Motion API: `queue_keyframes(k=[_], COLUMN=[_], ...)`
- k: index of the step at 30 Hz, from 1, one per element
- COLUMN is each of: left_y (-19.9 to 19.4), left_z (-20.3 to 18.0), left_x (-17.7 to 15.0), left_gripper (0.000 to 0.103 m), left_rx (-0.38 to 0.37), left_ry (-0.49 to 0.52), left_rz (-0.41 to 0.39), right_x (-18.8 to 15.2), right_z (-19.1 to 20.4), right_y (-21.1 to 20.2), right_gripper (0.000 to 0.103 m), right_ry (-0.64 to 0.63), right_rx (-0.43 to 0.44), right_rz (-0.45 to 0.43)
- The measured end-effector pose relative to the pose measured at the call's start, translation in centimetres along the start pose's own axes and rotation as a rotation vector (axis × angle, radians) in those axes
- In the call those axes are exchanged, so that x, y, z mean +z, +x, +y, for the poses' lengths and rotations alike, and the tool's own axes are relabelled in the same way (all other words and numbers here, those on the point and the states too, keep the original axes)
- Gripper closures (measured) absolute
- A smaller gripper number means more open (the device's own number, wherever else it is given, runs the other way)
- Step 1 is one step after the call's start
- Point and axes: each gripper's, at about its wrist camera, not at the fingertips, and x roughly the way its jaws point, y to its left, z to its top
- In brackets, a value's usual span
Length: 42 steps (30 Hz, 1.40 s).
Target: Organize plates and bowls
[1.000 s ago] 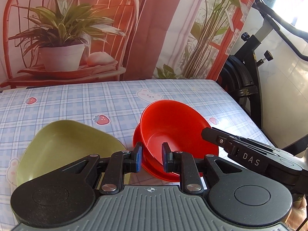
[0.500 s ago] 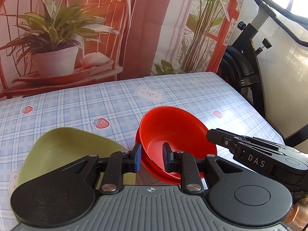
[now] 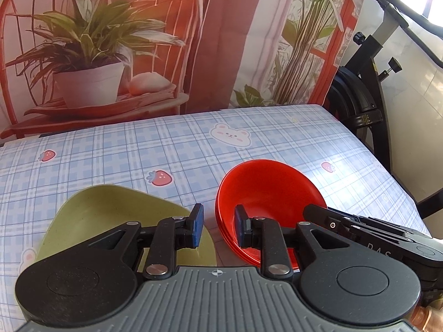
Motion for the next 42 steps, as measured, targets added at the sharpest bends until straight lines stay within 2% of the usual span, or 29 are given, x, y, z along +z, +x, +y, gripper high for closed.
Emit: queue_keyframes(k=[7, 12, 24, 28, 33, 42], left_y=[0.4, 0.5, 0.9, 0.6, -0.4, -3.9], left_z=[-0.4, -0.9, -1.8, -1.7, -2.0, -1.6], left_x=[0.2, 0.1, -1.7, -1.8, -2.1, -1.3], left_gripper=[0.078, 0.078, 0.077, 0.081, 0.081, 0.081], left_rx=[0.001, -0.012, -0.032, -0.027, -0.041, -0.066], left_ry=[0.003, 0.014, -0.017, -0.018, -0.013, -0.024], left_rz=[0.001, 0.006, 0.031, 0.031, 0.025, -0.036], right_x=[-0.1, -0.3, -0.6, -0.7, -0.3, 1.0], right_z=[-0.9, -1.6, -2.1, -1.9, -1.5, 1.0], right_y=[0.0, 0.0, -0.1, -0.6, -2.2, -4.4], right_gripper=[0.090, 0.094, 0.096, 0.096, 0.096, 0.095], right_ry=[0.045, 0.068, 0.098, 0.115, 0.116, 0.082], right_rx=[0.031, 0.019, 0.028, 0.019, 0.013, 0.025], right_rz=[-0.009, -0.010, -0.004, 0.005, -0.013, -0.042])
